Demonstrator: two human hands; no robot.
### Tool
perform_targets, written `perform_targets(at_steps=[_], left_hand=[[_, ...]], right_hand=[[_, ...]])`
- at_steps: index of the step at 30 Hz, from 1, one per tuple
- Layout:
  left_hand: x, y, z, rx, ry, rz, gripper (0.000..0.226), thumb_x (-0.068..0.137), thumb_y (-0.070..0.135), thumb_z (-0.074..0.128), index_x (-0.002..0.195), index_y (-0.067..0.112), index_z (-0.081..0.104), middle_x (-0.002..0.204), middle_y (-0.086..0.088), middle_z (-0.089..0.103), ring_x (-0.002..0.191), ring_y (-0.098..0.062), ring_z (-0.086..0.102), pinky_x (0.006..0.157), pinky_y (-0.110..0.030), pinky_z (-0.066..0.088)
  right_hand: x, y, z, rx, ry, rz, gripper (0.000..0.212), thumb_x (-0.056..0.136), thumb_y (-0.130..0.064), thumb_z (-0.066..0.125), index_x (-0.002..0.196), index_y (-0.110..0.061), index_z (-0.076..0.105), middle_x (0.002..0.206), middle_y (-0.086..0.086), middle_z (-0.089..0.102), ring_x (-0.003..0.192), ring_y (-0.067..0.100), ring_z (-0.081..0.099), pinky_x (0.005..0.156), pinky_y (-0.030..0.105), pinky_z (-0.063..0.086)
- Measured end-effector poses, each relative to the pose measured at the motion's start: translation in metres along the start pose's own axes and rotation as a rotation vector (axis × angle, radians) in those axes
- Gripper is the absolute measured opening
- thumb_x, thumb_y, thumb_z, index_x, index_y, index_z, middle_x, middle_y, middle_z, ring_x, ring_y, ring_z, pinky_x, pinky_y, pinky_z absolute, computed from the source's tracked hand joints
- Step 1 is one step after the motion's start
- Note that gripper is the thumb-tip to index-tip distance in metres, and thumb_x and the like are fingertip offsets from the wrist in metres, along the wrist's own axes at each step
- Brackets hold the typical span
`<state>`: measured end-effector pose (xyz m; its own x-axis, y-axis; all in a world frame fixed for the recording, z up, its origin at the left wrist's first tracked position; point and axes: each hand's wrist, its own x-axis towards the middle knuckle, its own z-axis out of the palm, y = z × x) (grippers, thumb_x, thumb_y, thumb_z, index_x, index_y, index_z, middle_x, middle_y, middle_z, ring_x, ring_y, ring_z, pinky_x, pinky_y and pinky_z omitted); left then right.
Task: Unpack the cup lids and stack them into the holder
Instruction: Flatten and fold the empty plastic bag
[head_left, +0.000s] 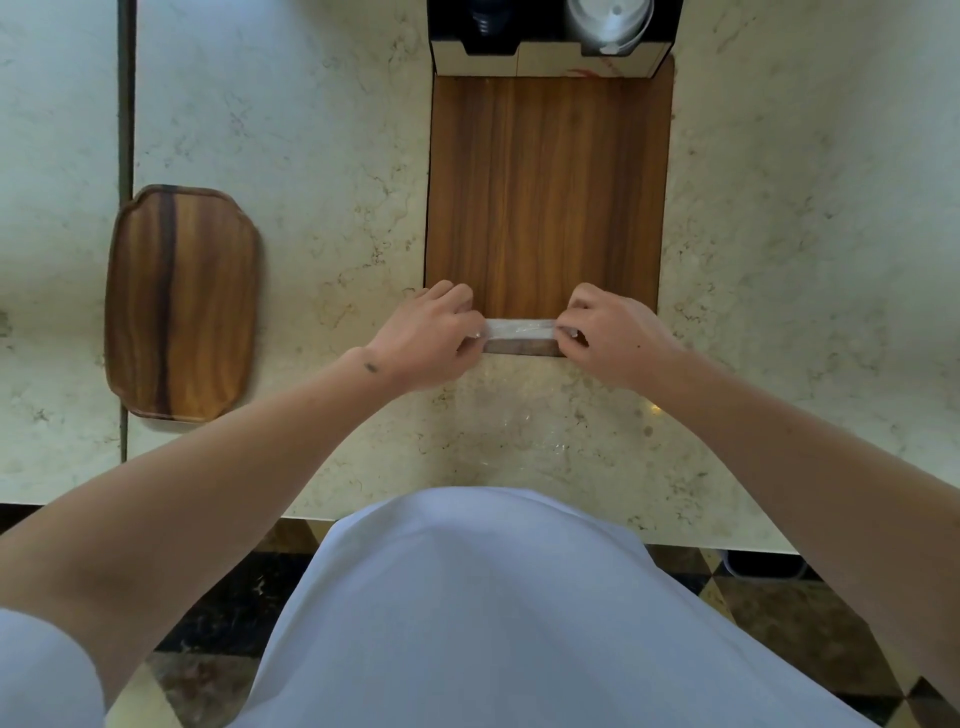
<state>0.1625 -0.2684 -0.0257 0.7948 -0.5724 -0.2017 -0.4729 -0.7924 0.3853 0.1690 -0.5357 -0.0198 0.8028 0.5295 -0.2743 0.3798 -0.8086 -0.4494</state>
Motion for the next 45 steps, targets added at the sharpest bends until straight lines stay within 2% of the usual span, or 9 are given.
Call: perform_targets(at_steps=[4, 9, 16, 24, 31, 34, 37, 39, 45], left_hand=[[0.007, 0.002, -0.004, -0.050, -0.035, -0.076, 0.013, 0.097, 0.023, 0.065, 0.096, 0.013, 0.073, 0.102, -0.005, 0.059, 0.096, -0.025, 0.053, 0.072, -0.039, 0.051], [0.016, 0.002, -0.006, -0.114, -0.124, -0.165, 0.034, 0.097, 0.022, 0.063, 0.131, 0.015, 0.059, 0.122, -0.003, 0.063, 0.111, -0.022, 0.053, 0.086, -0.035, 0.049], [0.008, 0.001, -0.008, -0.043, -0.115, -0.047, 0.010, 0.097, 0.013, 0.057, 0.095, 0.016, 0.066, 0.090, -0.001, 0.053, 0.086, -0.021, 0.049, 0.065, -0.034, 0.045], [-0.018, 0.006, 0.001, -0.006, -0.036, 0.034, 0.020, 0.098, 0.014, 0.060, 0.112, 0.007, 0.072, 0.092, -0.010, 0.062, 0.085, -0.028, 0.054, 0.064, -0.044, 0.052], [-0.027, 0.005, 0.000, -0.072, 0.010, -0.065, 0.022, 0.101, 0.024, 0.062, 0.110, 0.013, 0.078, 0.089, -0.009, 0.058, 0.082, -0.027, 0.053, 0.063, -0.044, 0.051], [-0.017, 0.007, -0.001, -0.113, -0.008, -0.156, 0.015, 0.096, 0.020, 0.068, 0.105, 0.012, 0.077, 0.100, -0.008, 0.061, 0.093, -0.027, 0.054, 0.073, -0.046, 0.053], [-0.008, 0.008, -0.001, -0.115, -0.062, -0.205, 0.032, 0.095, 0.019, 0.067, 0.126, 0.014, 0.065, 0.120, -0.005, 0.062, 0.109, -0.026, 0.051, 0.089, -0.041, 0.051], [-0.004, 0.008, 0.001, -0.116, -0.108, -0.225, 0.036, 0.096, 0.020, 0.066, 0.131, 0.015, 0.061, 0.119, -0.003, 0.063, 0.109, -0.024, 0.049, 0.089, -0.040, 0.050], [-0.007, 0.013, 0.000, -0.088, -0.146, -0.238, 0.012, 0.095, 0.015, 0.063, 0.107, 0.018, 0.065, 0.104, -0.002, 0.056, 0.098, -0.021, 0.044, 0.081, -0.039, 0.049]], right_hand=[[0.004, 0.005, 0.003, 0.053, -0.004, 0.058, 0.010, 0.095, -0.024, 0.069, 0.094, -0.015, 0.074, 0.106, 0.000, 0.056, 0.077, 0.010, 0.053, 0.067, 0.026, 0.049], [0.009, 0.009, 0.008, 0.071, -0.046, 0.107, 0.019, 0.095, -0.023, 0.068, 0.111, -0.017, 0.061, 0.098, -0.006, 0.055, 0.078, 0.013, 0.059, 0.066, 0.026, 0.047], [0.003, 0.001, 0.007, -0.017, -0.057, 0.043, 0.009, 0.090, -0.012, 0.063, 0.083, -0.015, 0.059, 0.084, -0.002, 0.052, 0.068, 0.014, 0.049, 0.054, 0.026, 0.042], [-0.011, -0.017, 0.020, -0.069, -0.100, 0.032, 0.005, 0.096, -0.003, 0.055, 0.094, -0.007, 0.057, 0.086, 0.007, 0.055, 0.063, 0.018, 0.048, 0.055, 0.026, 0.037], [-0.016, -0.017, 0.016, 0.045, -0.077, 0.040, 0.018, 0.099, -0.020, 0.054, 0.097, -0.008, 0.067, 0.090, 0.005, 0.061, 0.072, 0.020, 0.058, 0.069, 0.037, 0.054], [-0.015, -0.015, 0.017, 0.073, -0.066, 0.093, 0.019, 0.102, -0.020, 0.053, 0.105, -0.010, 0.068, 0.098, 0.003, 0.063, 0.079, 0.019, 0.060, 0.074, 0.037, 0.054], [-0.013, -0.014, 0.019, 0.076, -0.026, 0.145, 0.012, 0.097, -0.021, 0.060, 0.103, -0.012, 0.067, 0.099, 0.000, 0.057, 0.079, 0.014, 0.051, 0.068, 0.028, 0.045], [-0.012, -0.013, 0.020, 0.083, -0.019, 0.175, 0.009, 0.095, -0.022, 0.062, 0.100, -0.014, 0.064, 0.099, -0.001, 0.054, 0.081, 0.013, 0.050, 0.068, 0.027, 0.042], [-0.012, -0.016, 0.025, 0.095, -0.034, 0.195, 0.009, 0.096, -0.022, 0.062, 0.100, -0.015, 0.066, 0.094, -0.003, 0.055, 0.083, 0.013, 0.052, 0.070, 0.029, 0.047]])
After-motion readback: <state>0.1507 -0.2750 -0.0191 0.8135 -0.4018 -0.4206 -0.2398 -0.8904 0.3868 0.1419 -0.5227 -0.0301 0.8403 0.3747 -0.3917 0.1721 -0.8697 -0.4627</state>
